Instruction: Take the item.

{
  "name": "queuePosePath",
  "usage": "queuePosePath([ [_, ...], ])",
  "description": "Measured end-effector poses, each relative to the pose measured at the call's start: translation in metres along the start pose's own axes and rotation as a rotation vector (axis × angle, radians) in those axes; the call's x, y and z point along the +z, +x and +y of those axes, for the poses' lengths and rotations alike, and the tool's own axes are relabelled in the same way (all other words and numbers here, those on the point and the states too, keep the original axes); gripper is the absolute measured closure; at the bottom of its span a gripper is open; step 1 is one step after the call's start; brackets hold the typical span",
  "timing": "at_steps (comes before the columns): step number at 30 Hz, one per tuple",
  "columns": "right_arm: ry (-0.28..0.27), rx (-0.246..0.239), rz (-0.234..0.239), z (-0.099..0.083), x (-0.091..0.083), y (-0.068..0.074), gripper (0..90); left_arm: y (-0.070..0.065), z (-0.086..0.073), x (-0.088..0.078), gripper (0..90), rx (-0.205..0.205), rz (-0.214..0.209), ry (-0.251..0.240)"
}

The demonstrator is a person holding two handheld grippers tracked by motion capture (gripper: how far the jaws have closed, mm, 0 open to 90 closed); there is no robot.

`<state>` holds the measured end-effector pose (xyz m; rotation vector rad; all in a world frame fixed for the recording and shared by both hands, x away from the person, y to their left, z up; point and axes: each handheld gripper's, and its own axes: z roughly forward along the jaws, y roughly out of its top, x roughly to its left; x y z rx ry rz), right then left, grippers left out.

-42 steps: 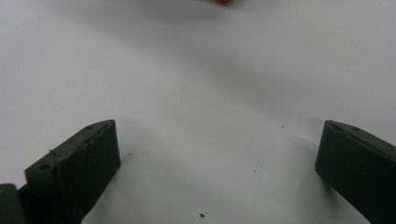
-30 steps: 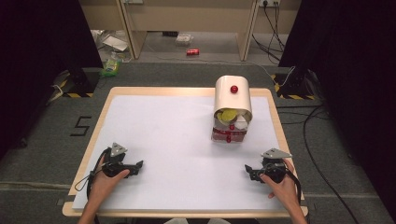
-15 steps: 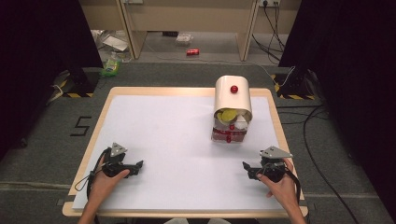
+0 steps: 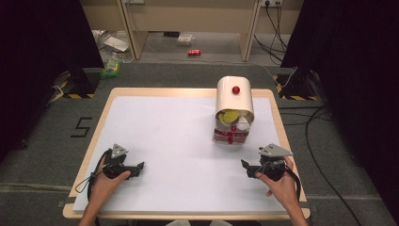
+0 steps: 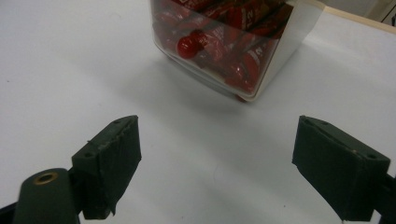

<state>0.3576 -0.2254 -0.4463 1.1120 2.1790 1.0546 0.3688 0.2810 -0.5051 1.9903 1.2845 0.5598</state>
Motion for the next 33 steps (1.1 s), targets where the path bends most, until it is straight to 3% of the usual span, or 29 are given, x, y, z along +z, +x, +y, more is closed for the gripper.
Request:
queuePosePath([
  [14,-0.05,-0.028,0.014,0.027,-0.009,0.006,16.9,0.0,0.0,0.0,6.6,-0.001,0.0,0.0],
  [23,-0.104,-0.051,0.027,0.054,-0.019,0.012,17.4,0.0,0.0,0.0,6.5,-0.001,0.0,0.0],
  [33,-0.158,-0.062,0.033,0.085,-0.02,0.015,17.7,0.0,0.0,0.0,6.5,0.0,-0.001,0.0],
])
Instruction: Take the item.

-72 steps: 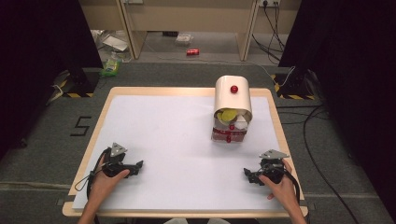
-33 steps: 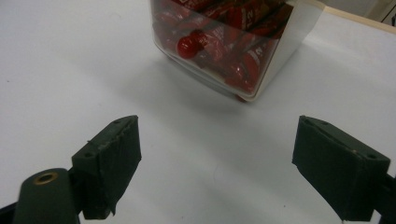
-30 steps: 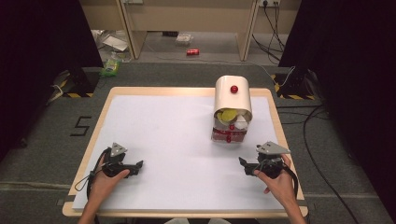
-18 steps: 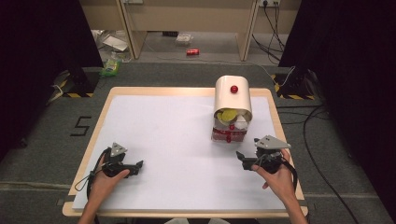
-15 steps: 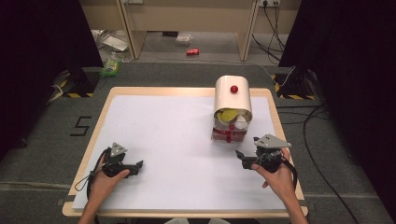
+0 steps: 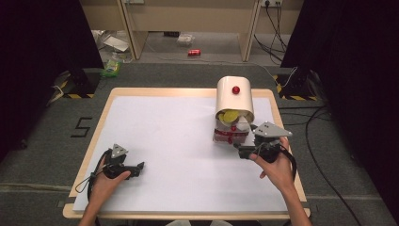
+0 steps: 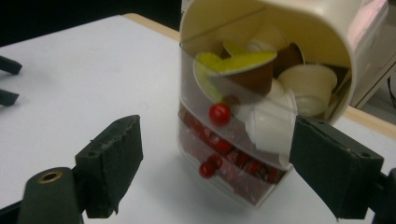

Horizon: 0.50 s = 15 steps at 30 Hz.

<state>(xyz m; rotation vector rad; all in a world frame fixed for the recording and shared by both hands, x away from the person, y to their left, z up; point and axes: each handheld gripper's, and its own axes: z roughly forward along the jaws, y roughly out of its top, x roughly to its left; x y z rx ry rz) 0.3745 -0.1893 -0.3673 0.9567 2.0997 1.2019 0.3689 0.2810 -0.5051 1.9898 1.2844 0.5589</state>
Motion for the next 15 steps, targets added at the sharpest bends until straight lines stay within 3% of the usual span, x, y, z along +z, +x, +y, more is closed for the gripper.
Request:
queuePosePath([
  [15,-0.006,-0.016,-0.011,0.018,0.027,-0.003,19.0,0.0,0.0,0.0,6.5,0.0,0.0,0.0],
])
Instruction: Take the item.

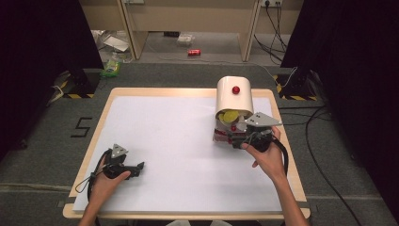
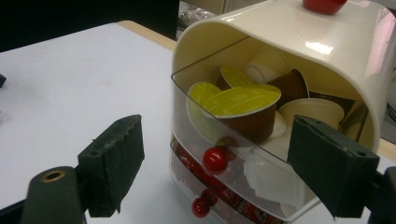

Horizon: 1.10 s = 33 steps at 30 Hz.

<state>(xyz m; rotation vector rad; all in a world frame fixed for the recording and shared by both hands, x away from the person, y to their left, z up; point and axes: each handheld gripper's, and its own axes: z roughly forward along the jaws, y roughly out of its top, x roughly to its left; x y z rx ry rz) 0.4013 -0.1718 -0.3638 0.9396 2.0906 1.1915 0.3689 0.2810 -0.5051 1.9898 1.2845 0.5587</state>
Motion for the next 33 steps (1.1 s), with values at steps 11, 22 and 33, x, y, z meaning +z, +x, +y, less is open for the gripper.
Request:
queuePosePath([
  [11,0.026,0.004,0.003,0.0,0.013,-0.005,20.4,0.0,0.0,0.0,6.5,0.0,0.0,0.0],
  [22,0.042,0.013,0.026,-0.001,0.012,-0.006,20.9,0.0,0.0,0.0,6.5,0.0,0.0,0.0],
  [33,0.064,-0.002,0.057,0.002,0.006,-0.001,21.4,0.0,0.0,0.0,6.5,0.0,0.0,0.0],
])
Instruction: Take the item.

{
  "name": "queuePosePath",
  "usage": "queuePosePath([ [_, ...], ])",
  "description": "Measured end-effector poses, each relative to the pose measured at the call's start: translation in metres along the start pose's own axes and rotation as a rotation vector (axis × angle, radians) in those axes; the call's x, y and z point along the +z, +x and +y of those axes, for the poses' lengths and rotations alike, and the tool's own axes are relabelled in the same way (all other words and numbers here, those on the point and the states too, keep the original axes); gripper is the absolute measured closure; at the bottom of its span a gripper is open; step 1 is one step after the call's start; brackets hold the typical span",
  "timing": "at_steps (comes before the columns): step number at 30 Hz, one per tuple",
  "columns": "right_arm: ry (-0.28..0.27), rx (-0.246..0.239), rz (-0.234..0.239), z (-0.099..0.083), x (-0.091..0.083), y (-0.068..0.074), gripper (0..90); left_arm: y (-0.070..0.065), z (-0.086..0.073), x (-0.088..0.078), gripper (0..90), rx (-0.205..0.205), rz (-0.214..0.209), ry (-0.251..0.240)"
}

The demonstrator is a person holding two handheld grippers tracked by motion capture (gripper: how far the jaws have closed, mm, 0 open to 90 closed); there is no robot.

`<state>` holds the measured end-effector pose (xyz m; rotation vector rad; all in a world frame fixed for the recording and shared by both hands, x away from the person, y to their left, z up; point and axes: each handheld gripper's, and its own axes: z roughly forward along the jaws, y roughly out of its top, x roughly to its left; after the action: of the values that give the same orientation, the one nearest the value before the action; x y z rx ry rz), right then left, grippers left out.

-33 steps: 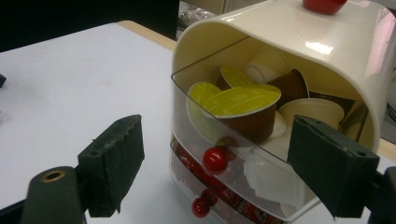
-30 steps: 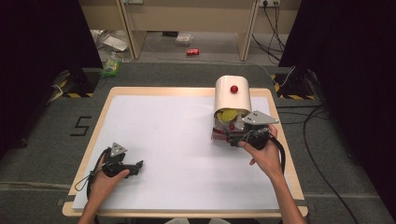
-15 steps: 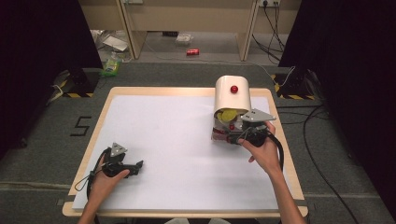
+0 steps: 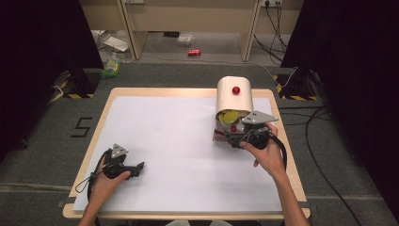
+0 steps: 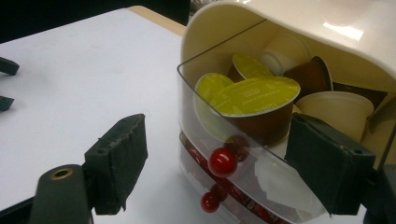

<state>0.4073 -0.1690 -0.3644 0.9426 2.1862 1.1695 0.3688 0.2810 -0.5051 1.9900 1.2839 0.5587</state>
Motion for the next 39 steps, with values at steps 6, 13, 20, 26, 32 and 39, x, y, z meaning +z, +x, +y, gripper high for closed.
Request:
queuePosePath([
  [6,0.018,-0.016,0.011,-0.001,-0.004,0.004,22.0,0.0,0.0,0.0,6.5,0.0,0.0,0.0],
  [13,0.024,-0.028,0.025,-0.004,-0.011,0.008,23.5,0.0,0.0,0.0,6.5,0.0,0.0,0.0],
  [20,0.034,-0.042,0.029,-0.008,-0.017,0.014,23.6,0.0,0.0,0.0,6.6,0.0,0.0,0.0],
  [26,0.033,-0.06,0.034,-0.014,-0.022,0.02,23.7,0.0,0.0,0.0,6.6,0.0,0.0,0.0],
  [32,0.035,-0.067,0.048,-0.02,-0.03,0.025,24.2,0.0,0.0,0.0,6.6,0.0,0.0,0.0],
  [39,0.043,-0.071,0.042,-0.024,-0.034,0.026,24.4,0.0,0.0,0.0,6.6,0.0,0.001,0.0],
])
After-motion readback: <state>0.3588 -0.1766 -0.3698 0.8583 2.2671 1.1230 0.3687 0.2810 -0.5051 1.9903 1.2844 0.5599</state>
